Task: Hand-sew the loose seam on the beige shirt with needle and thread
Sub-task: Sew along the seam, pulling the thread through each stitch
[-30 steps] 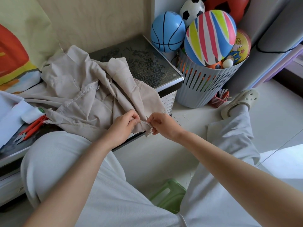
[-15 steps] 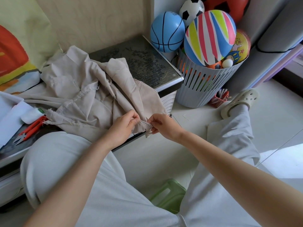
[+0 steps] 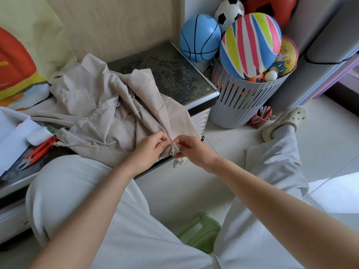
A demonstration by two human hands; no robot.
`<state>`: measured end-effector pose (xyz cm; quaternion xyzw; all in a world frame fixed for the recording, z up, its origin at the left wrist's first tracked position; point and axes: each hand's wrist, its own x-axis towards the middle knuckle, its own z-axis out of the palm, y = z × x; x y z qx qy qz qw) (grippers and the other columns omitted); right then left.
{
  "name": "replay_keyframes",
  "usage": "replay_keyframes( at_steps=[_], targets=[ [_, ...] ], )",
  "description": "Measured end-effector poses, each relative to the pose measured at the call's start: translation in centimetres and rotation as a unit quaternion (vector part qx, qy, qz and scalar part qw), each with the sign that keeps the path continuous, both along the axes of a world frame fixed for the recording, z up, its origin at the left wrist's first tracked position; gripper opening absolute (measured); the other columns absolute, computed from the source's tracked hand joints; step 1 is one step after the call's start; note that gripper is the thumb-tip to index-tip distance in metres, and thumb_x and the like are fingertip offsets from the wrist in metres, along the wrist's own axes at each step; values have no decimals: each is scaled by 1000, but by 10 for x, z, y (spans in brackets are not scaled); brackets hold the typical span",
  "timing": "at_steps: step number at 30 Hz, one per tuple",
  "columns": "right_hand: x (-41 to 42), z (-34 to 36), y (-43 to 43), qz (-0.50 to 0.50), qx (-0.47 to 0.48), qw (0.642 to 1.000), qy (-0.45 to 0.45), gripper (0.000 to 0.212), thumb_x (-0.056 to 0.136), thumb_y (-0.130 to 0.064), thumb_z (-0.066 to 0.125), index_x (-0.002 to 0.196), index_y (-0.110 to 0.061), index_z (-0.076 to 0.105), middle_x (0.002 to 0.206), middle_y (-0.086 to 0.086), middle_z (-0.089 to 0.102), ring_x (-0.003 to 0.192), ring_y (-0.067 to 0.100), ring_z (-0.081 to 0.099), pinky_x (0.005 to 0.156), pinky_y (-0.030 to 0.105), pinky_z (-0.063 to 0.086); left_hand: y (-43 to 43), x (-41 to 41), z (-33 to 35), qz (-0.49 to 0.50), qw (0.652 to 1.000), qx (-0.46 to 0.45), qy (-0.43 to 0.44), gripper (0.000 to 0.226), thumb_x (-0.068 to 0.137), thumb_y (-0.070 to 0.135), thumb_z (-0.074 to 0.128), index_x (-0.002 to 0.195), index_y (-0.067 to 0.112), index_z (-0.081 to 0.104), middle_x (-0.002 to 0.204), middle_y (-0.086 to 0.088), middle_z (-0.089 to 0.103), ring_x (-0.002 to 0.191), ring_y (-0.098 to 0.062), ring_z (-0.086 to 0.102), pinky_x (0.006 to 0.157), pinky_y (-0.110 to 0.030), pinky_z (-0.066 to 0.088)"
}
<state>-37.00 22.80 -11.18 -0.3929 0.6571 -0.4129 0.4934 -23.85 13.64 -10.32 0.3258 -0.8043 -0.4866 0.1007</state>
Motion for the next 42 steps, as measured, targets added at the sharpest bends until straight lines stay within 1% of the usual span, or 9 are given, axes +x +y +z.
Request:
replay_keyframes(
  at_steps=[2, 5, 10, 14, 18, 24, 30, 34, 42],
  targets=[
    [-1, 0, -1, -20, -6, 999, -30, 28, 97, 3, 42, 80, -13, 57, 76, 0, 60, 65, 3, 60, 84, 29, 53, -1, 0, 0, 13, 999, 37, 29, 23, 96, 7, 49, 79, 22, 53, 60, 13, 56, 55, 6, 47, 59, -14, 37],
    [-4, 4, -2, -37, -17, 998, -55, 28, 96, 5, 40, 82, -12, 56, 77, 4, 59, 60, 1, 60, 75, 20, 53, -3, 0, 1, 26, 992, 104, 62, 18, 97, 7, 48, 84, 18, 55, 72, 7, 57, 62, 7, 50, 64, -10, 39],
    [-3, 9, -1, -51, -30, 992, -109, 25, 97, 5, 41, 83, -12, 55, 79, 6, 59, 63, 4, 58, 71, 15, 54, -3, -1, 7, 57, 973, 201, 98, 18, 95, 2, 47, 83, 10, 56, 56, 13, 55, 52, 3, 46, 56, -11, 37],
    [-6, 7, -1, -59, -16, 993, -104, 14, 97, -5, 49, 87, -12, 55, 78, 8, 57, 66, 10, 57, 74, 22, 56, -1, -1, 11, 52, 972, 197, 118, 14, 95, 0, 46, 89, 5, 57, 58, 13, 57, 54, 3, 48, 57, -10, 38],
    [-9, 7, -3, -88, -13, 992, -89, 16, 96, -2, 49, 84, -10, 56, 70, 6, 57, 58, 4, 58, 69, 18, 56, -2, -1, 10, 50, 972, 199, 115, 13, 95, 1, 45, 91, 6, 56, 53, 15, 56, 54, 4, 47, 56, -10, 38],
    [-3, 12, -6, -62, -22, 996, -51, 19, 94, 3, 49, 87, -13, 55, 75, 12, 62, 55, 3, 58, 68, 20, 56, 3, -3, 10, 36, 979, 176, 99, 11, 95, -1, 47, 88, 2, 57, 70, 3, 60, 59, 6, 54, 61, -7, 41],
    [-4, 12, -5, -54, -19, 998, -19, 9, 93, -2, 56, 89, -10, 53, 61, 2, 54, 44, -2, 51, 50, 12, 45, 2, 0, 7, 14, 989, 133, 59, 11, 95, 2, 49, 95, 9, 58, 51, 19, 57, 48, 8, 48, 53, -5, 36],
    [-5, 13, -3, -50, 2, 998, -47, 10, 93, -1, 55, 92, -10, 50, 63, 2, 53, 44, -1, 50, 53, 15, 45, -1, 1, 5, 7, 992, 115, 45, 13, 94, 4, 52, 90, 12, 60, 70, 8, 56, 56, 9, 50, 57, -6, 38],
    [-5, 13, -1, -51, 44, 994, -91, 14, 94, -7, 54, 106, -8, 46, 68, -1, 49, 53, 6, 49, 57, 17, 45, -2, 3, 5, -24, 989, 136, 42, 15, 92, 1, 55, 82, 12, 59, 61, 15, 63, 61, 8, 56, 61, -7, 41]
  ],
)
